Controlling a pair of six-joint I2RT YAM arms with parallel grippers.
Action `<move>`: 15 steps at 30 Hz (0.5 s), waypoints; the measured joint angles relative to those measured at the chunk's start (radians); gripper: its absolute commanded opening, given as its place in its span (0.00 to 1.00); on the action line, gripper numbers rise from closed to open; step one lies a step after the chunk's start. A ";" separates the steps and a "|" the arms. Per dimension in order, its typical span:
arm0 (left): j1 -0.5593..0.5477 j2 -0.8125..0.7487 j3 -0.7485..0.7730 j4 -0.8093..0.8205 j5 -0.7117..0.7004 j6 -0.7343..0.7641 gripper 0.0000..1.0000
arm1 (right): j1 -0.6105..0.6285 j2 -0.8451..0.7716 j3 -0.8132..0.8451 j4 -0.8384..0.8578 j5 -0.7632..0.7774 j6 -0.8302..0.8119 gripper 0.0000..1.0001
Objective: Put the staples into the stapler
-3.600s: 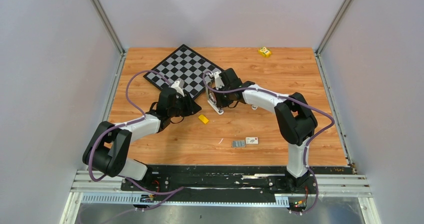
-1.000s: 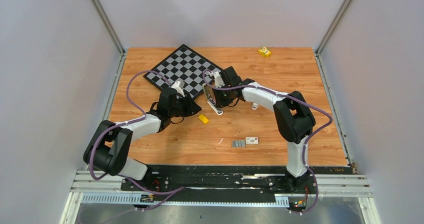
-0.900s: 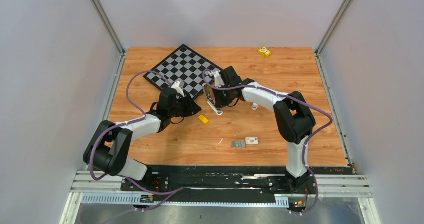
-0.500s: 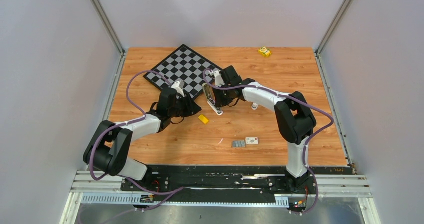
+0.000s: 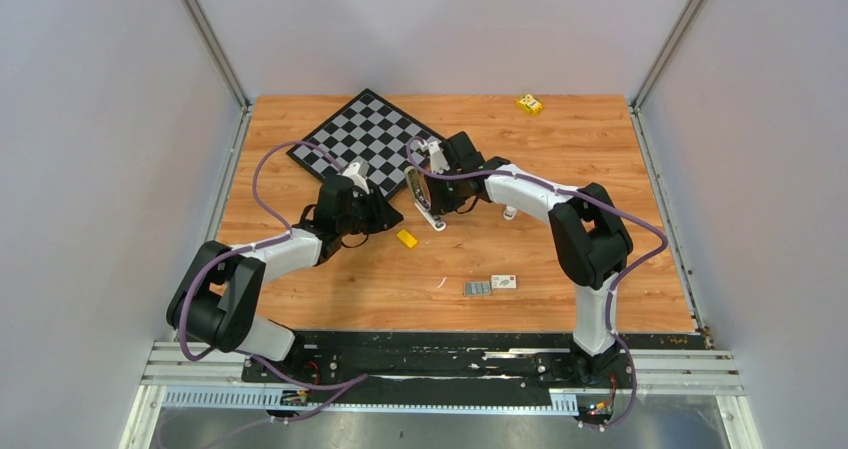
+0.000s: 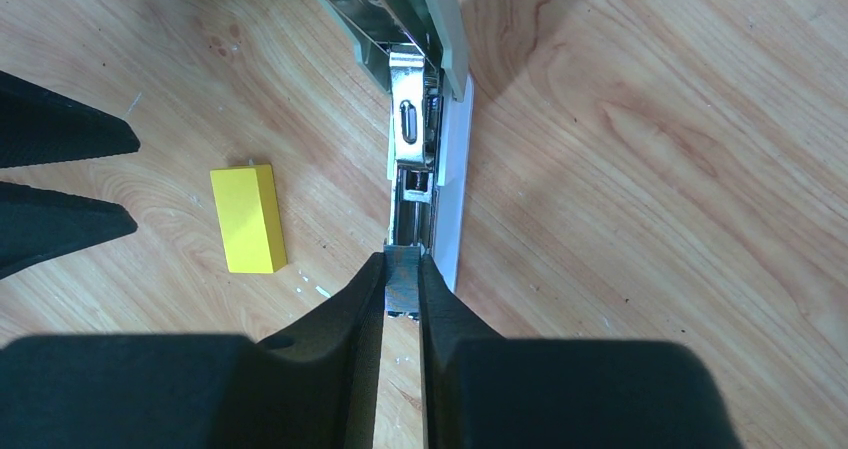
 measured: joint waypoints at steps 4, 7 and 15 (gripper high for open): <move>0.000 0.000 0.000 0.000 0.000 0.000 0.41 | 0.000 0.000 0.000 0.000 -0.001 0.000 0.17; 0.000 0.000 0.000 0.000 0.000 0.000 0.41 | 0.000 0.000 0.000 0.000 -0.004 0.000 0.17; 0.000 0.000 0.000 0.000 0.000 0.000 0.41 | 0.000 0.000 0.000 0.000 -0.014 0.001 0.17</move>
